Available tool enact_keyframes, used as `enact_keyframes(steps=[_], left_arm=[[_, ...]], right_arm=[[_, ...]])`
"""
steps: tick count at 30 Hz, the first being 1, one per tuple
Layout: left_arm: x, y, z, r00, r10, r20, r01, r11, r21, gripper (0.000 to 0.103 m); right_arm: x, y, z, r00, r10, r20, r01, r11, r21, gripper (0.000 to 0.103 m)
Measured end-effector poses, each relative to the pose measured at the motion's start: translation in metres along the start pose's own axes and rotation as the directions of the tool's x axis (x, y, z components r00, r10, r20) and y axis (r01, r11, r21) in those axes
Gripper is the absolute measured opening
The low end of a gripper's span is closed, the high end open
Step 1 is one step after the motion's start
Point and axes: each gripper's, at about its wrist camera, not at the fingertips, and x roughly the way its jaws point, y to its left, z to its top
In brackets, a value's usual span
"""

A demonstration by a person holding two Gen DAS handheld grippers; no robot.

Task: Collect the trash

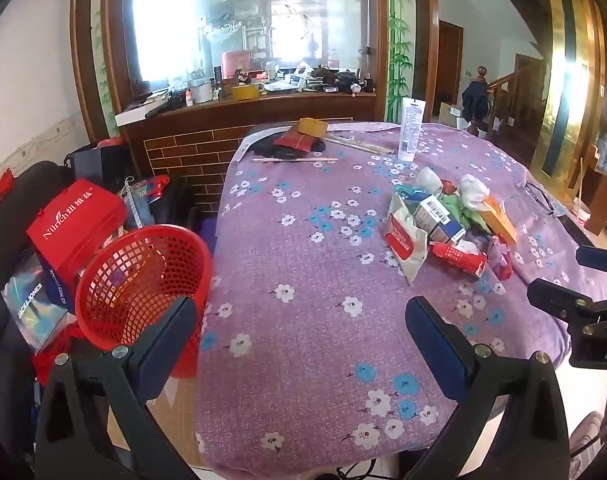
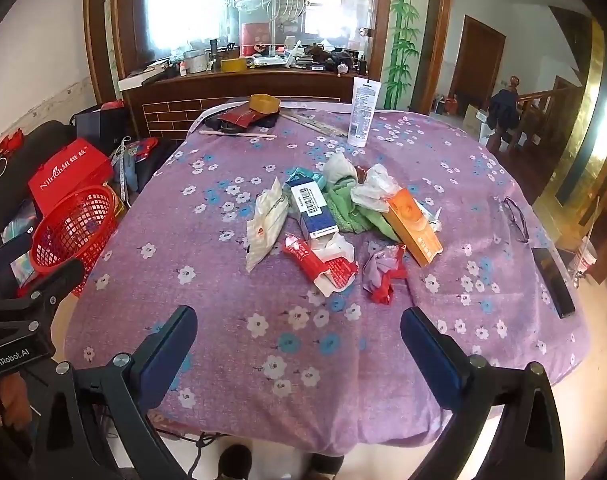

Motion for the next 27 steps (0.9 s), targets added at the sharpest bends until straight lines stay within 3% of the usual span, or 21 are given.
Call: enact_keyframes(steps=[23,27], left_arm=[[0.020,-0.019,0.011,0.999,-0.046,-0.025,0.046,0.999,0.019,0.103],[0.029,-0.025,0.012,0.995,-0.079,-0.057,0.080,0.997,0.017,0.103]], right_arm=[[0.010,-0.015,0.003,0.999,-0.022,-0.024,0.023,1.000,0.019,0.103],[0.016,-0.028,0.001,0.999,0.020,-0.031,-0.017,0.996,0.082,0.102]])
